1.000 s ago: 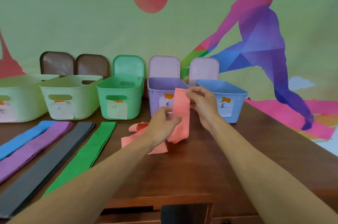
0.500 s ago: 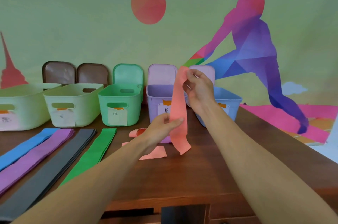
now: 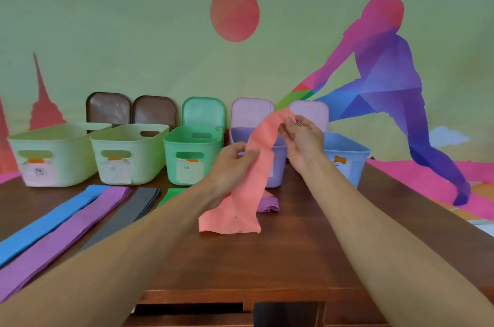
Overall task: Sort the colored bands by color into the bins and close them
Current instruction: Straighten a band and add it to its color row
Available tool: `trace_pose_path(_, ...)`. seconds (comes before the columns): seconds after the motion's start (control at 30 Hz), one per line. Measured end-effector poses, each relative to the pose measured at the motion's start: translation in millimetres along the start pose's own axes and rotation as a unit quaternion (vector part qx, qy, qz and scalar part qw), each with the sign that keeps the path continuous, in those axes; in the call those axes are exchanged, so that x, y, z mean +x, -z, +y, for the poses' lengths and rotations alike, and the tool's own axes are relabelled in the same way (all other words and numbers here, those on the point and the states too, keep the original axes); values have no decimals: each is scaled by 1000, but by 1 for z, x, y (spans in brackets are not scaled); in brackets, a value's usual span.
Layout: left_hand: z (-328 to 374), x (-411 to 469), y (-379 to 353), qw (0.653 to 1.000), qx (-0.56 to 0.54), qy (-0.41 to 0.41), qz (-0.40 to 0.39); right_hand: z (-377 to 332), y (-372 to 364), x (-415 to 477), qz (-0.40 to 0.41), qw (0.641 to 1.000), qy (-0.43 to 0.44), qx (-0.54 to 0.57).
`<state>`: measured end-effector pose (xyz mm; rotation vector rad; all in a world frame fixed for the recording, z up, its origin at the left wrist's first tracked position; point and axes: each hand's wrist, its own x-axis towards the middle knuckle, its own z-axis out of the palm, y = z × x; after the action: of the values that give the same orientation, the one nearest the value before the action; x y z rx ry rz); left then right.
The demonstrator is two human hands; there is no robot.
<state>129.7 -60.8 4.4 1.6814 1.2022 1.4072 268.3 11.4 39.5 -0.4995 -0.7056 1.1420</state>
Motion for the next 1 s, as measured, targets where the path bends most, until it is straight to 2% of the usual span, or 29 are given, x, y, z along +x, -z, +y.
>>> trace_pose_path(0.13, -6, -11, 27, 999, 31, 36, -5, 13, -11, -2, -12, 999, -7, -49)
trace_pose_path(0.37, -27, -43, 91, 989, 94, 112, -11, 53, -31, -9, -26, 968, 11, -249)
trace_pose_path(0.47, -35, -54, 120, 984, 104, 146, 11, 72, -42, -12, -49, 940, 40, -336)
trace_pose_path(0.6, -40, -68, 156, 979, 96, 179, -7, 102, -65, -21, -85, 890, 80, -440)
trace_pose_path(0.8, -51, -88, 223, 974, 76, 210, 38, 143, -111, -38, -126, 865, 86, -478)
trace_pose_path(0.9, -59, -100, 254, 968, 96, 223, 65, 167, -136, -46, -143, 879, 34, -453)
trace_pose_path(1.0, -71, -109, 283, 956, 148, 216, 133, 193, -163, -54, -164, 902, -31, -398)
